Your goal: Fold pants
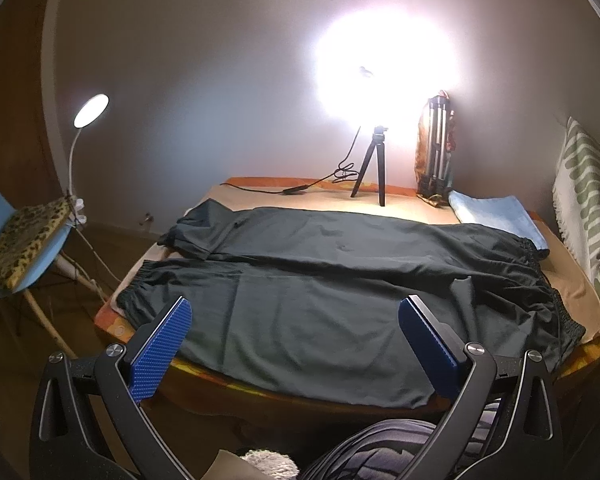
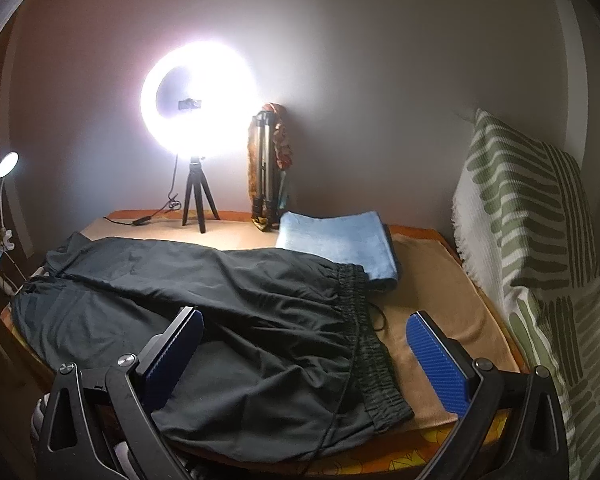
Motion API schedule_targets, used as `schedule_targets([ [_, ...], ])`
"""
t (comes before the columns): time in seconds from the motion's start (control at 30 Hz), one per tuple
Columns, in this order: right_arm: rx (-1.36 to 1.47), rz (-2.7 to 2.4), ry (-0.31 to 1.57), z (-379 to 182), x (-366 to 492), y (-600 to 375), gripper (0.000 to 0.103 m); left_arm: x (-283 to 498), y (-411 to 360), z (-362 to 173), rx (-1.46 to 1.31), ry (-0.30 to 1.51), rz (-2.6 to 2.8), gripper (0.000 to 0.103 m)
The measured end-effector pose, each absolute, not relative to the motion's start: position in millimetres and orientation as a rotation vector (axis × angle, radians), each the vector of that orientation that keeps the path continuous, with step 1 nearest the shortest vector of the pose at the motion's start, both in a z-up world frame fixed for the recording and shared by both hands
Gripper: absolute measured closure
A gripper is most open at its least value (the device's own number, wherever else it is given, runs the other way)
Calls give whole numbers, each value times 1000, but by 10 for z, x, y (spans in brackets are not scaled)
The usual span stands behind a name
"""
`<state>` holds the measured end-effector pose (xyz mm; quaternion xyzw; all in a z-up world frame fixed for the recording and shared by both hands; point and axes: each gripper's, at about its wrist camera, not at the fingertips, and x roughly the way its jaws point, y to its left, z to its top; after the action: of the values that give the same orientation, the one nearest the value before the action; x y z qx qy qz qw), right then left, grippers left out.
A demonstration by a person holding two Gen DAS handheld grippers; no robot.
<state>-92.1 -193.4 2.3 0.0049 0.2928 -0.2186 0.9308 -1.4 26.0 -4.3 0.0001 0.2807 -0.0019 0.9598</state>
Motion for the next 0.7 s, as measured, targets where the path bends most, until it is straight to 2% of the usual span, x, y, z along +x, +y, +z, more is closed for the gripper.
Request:
schedule_targets([
  [0.7, -31, -211, 601, 372, -357, -1491, 0, 103, 905, 14, -86, 541, -36, 1],
])
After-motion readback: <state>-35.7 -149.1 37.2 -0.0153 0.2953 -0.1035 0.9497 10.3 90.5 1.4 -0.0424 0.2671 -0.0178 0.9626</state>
